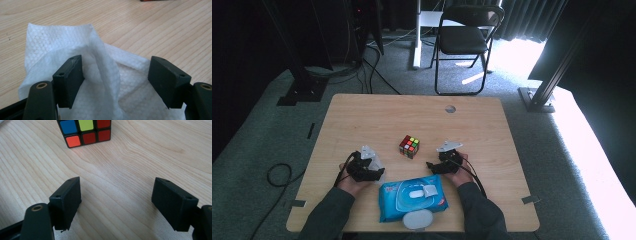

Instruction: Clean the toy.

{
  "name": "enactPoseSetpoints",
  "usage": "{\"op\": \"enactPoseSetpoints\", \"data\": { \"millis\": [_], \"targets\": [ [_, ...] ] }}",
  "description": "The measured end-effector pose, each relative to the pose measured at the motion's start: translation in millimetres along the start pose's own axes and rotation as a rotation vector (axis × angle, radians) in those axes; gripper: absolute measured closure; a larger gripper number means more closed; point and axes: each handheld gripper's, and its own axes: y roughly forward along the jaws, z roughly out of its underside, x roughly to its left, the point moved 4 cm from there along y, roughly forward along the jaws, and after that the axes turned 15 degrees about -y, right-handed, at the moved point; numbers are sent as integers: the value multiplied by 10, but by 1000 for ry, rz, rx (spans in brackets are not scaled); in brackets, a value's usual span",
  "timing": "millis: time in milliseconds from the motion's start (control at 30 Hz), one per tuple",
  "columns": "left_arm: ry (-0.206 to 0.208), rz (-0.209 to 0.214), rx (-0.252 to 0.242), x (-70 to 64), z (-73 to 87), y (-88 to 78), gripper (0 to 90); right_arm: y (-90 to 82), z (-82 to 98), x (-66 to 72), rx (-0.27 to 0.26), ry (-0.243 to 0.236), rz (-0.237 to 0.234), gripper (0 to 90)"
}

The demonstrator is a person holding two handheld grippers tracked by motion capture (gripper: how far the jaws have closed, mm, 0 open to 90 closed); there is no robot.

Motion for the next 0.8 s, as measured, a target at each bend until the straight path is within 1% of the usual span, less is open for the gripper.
{"op": "enactPoseSetpoints", "data": {
  "millis": [133, 200, 267, 367, 433, 500, 533, 567, 600, 633, 733, 800],
  "targets": [
    [5, 1, 10, 3, -1, -7, 279, 0, 0, 0, 0, 0, 0, 233],
    [2, -4, 18, 7, -5, -17, 294, 0, 0, 0, 0, 0, 0, 233],
    [0, -11, 25, 33, -10, -43, 362, 0, 0, 0, 0, 0, 0, 233],
    [-25, -25, 22, 93, -17, -80, 557, 1, -1, 0, 0, 1, 0, 232],
    [-28, -33, 25, 122, -20, -92, 650, 2, -2, 0, 0, -1, -2, 226],
    [-24, -46, 24, 131, -22, -98, 729, 11, -6, 9, 3, -17, -18, 174],
    [-24, -46, 24, 131, -22, -98, 779, 11, -6, 9, 3, -17, -18, 174],
    [-18, -60, 22, 132, -22, -100, 779, 18, -12, 15, 7, -18, -20, 163],
    [-16, -63, 22, 132, -22, -101, 834, 29, -20, 15, 9, -16, -18, 156],
    [-17, -62, 21, 133, -23, -102, 850, 31, -21, 14, 9, -16, -19, 156],
    [-14, -66, 18, 128, -24, -105, 867, 34, -24, 14, 9, -17, -20, 158],
    [-9, -72, 13, 119, -27, -107, 871, 32, -28, 18, 7, -17, -20, 190]
  ]
}}
